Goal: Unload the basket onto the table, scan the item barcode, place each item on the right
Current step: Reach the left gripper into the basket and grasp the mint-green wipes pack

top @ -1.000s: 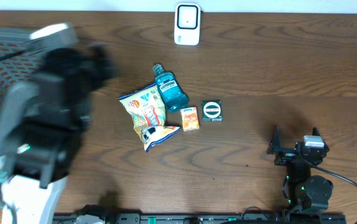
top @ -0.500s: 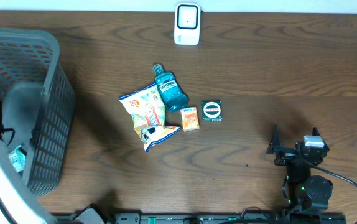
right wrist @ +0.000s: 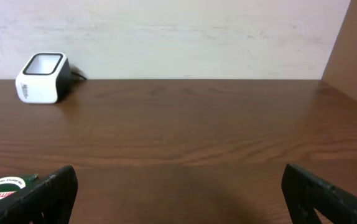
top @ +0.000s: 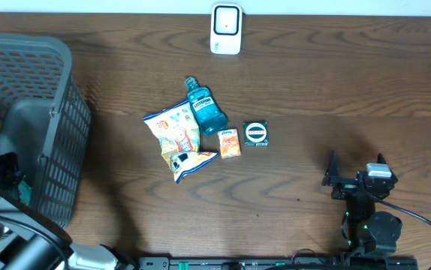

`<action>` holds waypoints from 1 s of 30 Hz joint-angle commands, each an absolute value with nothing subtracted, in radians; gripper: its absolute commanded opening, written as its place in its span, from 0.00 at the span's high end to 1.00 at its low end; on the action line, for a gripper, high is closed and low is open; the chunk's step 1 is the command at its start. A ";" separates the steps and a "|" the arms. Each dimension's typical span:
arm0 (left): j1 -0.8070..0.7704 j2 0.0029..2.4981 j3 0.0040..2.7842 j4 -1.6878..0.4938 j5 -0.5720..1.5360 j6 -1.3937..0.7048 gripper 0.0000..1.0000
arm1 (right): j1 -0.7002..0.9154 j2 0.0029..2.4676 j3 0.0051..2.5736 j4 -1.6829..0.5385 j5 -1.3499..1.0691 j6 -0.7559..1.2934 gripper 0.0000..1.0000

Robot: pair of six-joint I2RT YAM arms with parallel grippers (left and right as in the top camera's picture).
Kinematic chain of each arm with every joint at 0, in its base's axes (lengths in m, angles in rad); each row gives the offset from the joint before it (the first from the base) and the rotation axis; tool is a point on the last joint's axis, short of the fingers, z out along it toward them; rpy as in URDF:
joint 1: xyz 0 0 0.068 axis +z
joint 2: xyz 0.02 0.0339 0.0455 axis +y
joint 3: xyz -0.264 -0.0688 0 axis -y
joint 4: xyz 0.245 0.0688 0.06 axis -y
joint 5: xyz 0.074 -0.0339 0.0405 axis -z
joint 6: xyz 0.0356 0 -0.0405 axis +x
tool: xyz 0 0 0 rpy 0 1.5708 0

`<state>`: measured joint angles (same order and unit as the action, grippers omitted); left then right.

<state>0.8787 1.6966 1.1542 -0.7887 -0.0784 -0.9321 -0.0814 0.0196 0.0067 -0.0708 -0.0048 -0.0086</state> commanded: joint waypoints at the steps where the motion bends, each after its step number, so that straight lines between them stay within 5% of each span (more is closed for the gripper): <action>1: 0.887 1.713 1.110 -0.712 -0.073 -0.861 0.02 | -0.084 0.020 0.006 -0.075 -0.007 -0.016 0.01; 16: 0.887 1.715 0.866 -0.386 -0.070 -0.709 0.02 | -0.084 0.020 0.006 -0.075 -0.007 -0.016 0.01; 24: 0.887 1.701 0.868 -0.398 -0.023 -0.658 0.72 | -0.084 0.020 0.006 -0.075 -0.007 -0.016 0.01; 30: 0.887 1.583 0.919 -0.414 0.150 -0.658 0.93 | -0.084 0.020 0.006 -0.075 -0.007 -0.016 0.01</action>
